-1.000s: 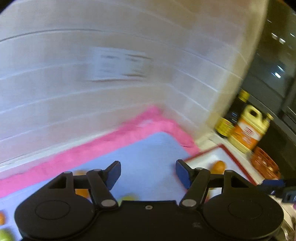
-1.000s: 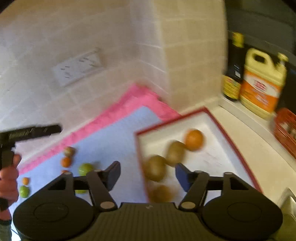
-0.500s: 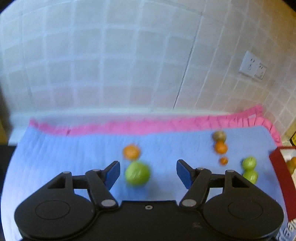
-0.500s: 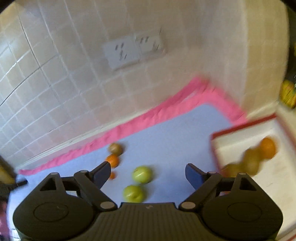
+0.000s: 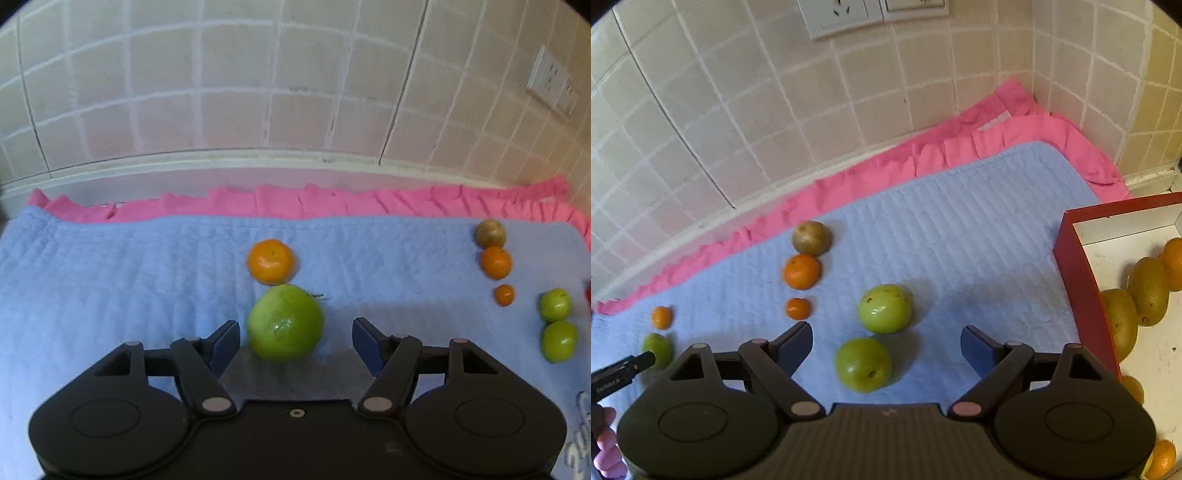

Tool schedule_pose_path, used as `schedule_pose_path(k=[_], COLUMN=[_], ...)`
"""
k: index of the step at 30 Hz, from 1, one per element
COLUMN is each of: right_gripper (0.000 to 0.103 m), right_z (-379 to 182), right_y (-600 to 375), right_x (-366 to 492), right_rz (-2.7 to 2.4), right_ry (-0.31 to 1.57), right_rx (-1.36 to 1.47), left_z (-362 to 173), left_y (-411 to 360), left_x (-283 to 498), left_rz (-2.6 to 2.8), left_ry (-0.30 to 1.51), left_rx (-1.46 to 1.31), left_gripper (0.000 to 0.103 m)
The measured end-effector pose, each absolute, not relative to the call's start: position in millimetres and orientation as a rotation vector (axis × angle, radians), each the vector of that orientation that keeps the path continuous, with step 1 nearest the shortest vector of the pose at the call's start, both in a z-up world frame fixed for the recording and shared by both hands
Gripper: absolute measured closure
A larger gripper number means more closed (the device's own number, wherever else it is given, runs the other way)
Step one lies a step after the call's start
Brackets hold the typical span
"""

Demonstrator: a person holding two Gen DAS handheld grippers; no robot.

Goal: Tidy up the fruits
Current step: 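Move both tools back toward the remaining fruit on the mat, then grasp a large green apple with the left tool while the right tool grasps another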

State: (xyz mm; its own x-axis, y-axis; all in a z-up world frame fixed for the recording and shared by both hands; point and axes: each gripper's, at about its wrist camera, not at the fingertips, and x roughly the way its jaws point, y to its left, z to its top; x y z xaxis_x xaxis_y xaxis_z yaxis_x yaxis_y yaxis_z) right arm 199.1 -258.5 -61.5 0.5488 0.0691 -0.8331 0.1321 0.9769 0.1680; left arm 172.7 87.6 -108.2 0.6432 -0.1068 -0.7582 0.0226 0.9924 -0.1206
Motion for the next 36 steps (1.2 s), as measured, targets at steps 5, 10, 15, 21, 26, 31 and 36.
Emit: schedule_pose_path(k=[5, 10, 15, 21, 26, 31, 36], right_gripper=[0.014, 0.014, 0.023, 0.039, 0.052, 0.052, 0.052], right_z=[-82.6, -98.2, -113.5, -129.2, -132.6, -128.3, -101.6], right_y=[-260.0, -258.0, -250.5, -249.2, -242.8, -245.9, -252.6], right_x=[219.4, 234.9, 249.3, 259.3, 262.3, 257.5, 242.6], right_rz=[-0.053, -0.069, -0.073, -0.047, -0.040, -0.028, -0.007], right_ry=[1.028, 1.040, 1.047, 1.066, 1.072, 1.056, 0.981], right_rx=[0.224, 0.214, 0.149, 0.151, 0.103, 0.127, 0.155], left_z=[-121.9, -127.4, -132.2, -135.1, -136.2, -131.8, -119.8], left_y=[86.5, 88.8, 85.5, 76.0, 76.1, 70.0, 79.6], left_x=[186.0, 191.9, 200.7, 203.5, 202.6, 196.3, 188.0], left_rz=[-0.083, -0.096, -0.100, -0.095, -0.085, -0.062, -0.110], left_ry=[0.900, 0.907, 0.907, 0.892, 0.885, 0.863, 0.862], left_rx=[-0.107, -0.123, -0.131, -0.088, -0.099, -0.028, -0.118], left_gripper=[0.023, 0.023, 0.023, 0.022, 0.022, 0.041, 0.041])
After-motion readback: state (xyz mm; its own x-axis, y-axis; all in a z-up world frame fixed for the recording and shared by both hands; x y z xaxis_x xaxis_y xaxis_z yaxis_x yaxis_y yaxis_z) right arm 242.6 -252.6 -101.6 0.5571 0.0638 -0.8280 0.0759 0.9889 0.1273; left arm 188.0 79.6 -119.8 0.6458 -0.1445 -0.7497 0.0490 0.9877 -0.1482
